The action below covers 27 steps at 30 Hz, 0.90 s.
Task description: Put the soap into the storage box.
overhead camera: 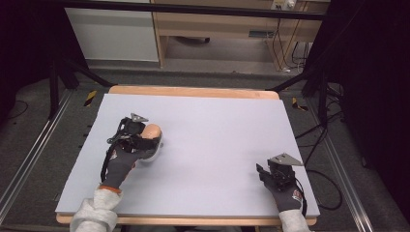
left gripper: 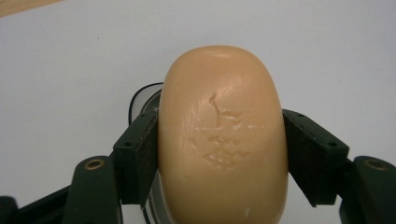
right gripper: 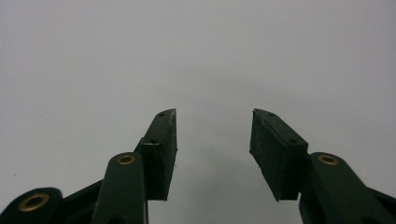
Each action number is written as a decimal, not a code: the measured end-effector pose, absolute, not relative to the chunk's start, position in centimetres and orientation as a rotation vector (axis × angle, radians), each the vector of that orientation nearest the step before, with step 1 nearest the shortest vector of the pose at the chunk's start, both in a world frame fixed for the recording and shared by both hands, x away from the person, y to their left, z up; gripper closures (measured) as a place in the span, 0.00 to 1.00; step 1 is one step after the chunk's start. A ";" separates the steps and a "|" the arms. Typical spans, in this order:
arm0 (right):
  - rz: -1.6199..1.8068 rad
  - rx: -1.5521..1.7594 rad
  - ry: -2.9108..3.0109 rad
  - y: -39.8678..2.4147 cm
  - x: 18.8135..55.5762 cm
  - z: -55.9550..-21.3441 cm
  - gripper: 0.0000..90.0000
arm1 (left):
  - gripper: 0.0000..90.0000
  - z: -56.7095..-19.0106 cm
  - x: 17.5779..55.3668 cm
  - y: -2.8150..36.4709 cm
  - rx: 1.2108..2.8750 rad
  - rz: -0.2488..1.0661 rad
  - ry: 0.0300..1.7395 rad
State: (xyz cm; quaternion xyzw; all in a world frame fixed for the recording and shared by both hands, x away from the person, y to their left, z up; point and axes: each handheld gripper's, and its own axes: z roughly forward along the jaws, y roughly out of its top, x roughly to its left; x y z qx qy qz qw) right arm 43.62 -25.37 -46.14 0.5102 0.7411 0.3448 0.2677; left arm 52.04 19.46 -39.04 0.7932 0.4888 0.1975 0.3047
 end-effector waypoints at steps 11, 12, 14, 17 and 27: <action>0.918 1.368 2.004 -25.4 43.7 -46.2 0.57 | 0.35 -40.3 52.5 19.8 2.106 0.518 1.322; 0.922 1.382 2.005 -25.3 43.6 -46.2 0.57 | 0.35 -40.4 52.5 19.8 2.107 0.519 1.326; 0.918 1.369 2.005 -25.3 43.7 -46.3 0.57 | 0.35 -40.8 52.5 19.8 2.109 0.515 1.332; 0.917 1.367 2.006 -25.3 43.7 -46.3 0.57 | 0.35 -41.0 52.6 19.8 2.113 0.511 1.337; 0.916 1.366 2.006 -25.3 43.7 -46.3 0.57 | 0.35 -41.5 52.7 20.0 2.108 0.512 1.349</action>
